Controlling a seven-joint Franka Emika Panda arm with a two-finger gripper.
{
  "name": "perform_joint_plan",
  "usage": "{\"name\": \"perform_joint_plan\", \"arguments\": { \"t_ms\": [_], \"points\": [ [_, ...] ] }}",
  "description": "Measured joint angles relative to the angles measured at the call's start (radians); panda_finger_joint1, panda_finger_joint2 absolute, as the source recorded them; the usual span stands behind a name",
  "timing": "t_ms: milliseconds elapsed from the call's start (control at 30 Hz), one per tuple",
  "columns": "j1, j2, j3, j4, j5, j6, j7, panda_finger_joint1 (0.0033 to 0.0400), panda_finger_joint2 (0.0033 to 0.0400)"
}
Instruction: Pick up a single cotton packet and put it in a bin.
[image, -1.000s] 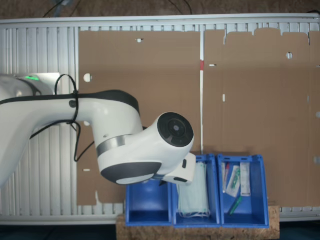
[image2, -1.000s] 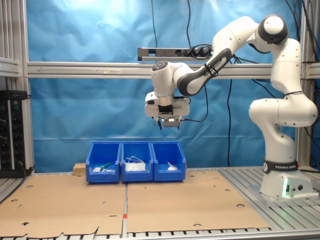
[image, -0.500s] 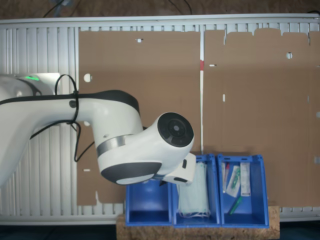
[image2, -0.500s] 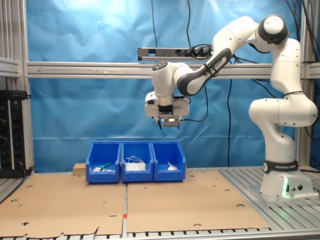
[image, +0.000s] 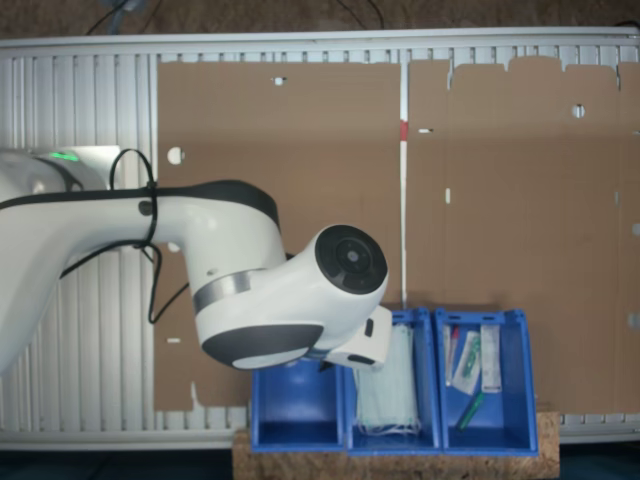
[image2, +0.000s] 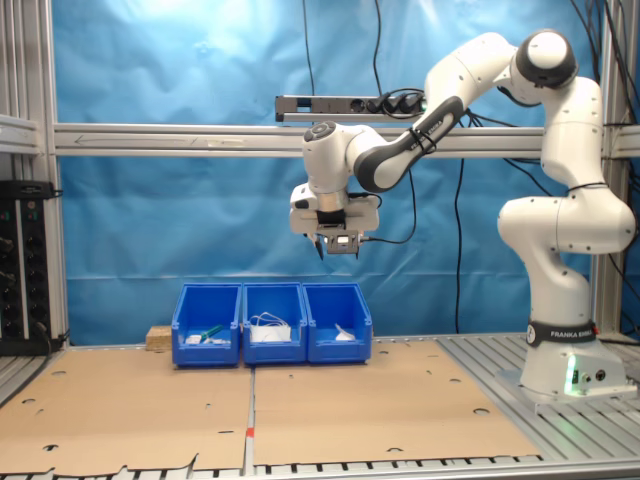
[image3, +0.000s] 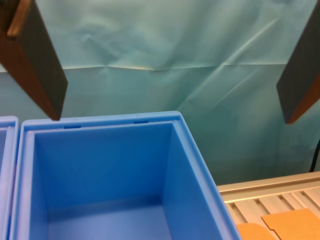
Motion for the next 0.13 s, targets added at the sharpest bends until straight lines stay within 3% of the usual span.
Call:
{"name": "perform_joint_plan", "arguments": {
  "t_ms": [133],
  "points": [
    [0.000, 0.000, 0.000, 0.000, 0.000, 0.000, 0.000, 0.0400, 0.0400]
  ]
}}
